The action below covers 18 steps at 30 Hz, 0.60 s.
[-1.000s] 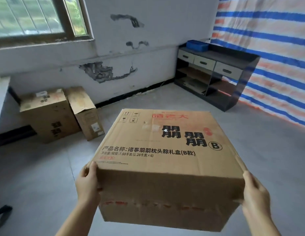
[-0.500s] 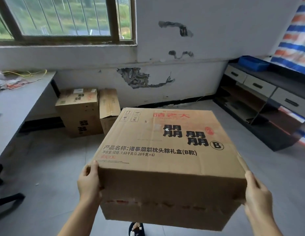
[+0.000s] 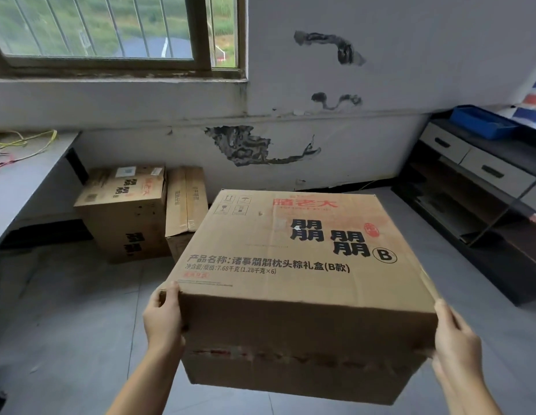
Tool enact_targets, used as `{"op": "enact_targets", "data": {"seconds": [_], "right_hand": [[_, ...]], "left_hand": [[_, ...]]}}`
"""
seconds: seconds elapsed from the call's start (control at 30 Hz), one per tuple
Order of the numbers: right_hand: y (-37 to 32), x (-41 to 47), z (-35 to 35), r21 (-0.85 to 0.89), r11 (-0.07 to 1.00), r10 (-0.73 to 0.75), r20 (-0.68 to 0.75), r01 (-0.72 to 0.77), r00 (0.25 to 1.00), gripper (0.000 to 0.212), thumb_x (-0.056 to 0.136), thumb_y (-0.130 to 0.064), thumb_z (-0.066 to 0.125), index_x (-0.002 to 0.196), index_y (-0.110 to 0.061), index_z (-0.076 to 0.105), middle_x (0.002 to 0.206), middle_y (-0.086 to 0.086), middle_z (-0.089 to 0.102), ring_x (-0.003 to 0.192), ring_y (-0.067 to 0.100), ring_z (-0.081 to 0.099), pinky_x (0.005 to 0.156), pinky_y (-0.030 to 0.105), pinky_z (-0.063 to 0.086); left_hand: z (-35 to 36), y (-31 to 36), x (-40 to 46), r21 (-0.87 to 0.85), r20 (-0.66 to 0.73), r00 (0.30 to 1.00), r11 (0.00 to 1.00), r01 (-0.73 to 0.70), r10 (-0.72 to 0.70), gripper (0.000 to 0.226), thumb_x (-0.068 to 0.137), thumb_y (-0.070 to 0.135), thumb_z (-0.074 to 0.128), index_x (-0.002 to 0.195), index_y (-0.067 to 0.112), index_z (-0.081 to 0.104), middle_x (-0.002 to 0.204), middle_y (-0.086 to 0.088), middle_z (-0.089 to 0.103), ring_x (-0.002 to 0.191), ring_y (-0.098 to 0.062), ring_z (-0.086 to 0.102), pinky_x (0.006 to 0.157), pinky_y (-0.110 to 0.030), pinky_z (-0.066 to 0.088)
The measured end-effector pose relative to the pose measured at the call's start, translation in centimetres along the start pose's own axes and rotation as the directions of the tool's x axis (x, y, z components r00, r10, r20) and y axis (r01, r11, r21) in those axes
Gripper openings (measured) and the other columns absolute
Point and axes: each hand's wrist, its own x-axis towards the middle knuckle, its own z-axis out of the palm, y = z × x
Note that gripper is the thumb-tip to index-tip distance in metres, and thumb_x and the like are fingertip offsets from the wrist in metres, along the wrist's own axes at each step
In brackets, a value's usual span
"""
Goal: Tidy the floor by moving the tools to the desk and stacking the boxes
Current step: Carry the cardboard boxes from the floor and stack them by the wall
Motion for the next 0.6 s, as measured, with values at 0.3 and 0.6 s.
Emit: {"op": "enact_targets", "data": {"seconds": [0.3, 0.6], "right_hand": [[-4.6, 14.5, 13.2, -0.039, 0.999, -0.015, 0.084, 0.018, 0.996, 0.043, 0.093, -0.037, 0.055, 0.126, -0.009, 0.058, 0.122, 0.014, 0.06, 0.109, 0.036, 0.057, 0.094, 0.049, 0.048], [-11.3, 26.6, 26.9, -0.115, 0.993, -0.007, 0.247, 0.037, 0.969, 0.042, 0.093, -0.037, 0.054, 0.127, -0.013, 0.058, 0.122, 0.009, 0.061, 0.111, 0.03, 0.058, 0.099, 0.048, 0.045]], "left_hand": [[13.6, -0.7, 9.2, -0.032, -0.117, 0.993, 0.999, 0.004, -0.007, 0.024, 0.097, 0.028, 0.048, 0.111, 0.011, 0.059, 0.104, -0.005, 0.057, 0.097, -0.019, 0.05, 0.076, -0.037, 0.042], [25.0, 0.3, 17.2, -0.088, -0.25, 0.967, 0.996, 0.019, -0.04, 0.02, 0.097, 0.026, 0.049, 0.109, 0.013, 0.06, 0.11, -0.008, 0.061, 0.104, -0.021, 0.055, 0.088, -0.04, 0.047]]}}
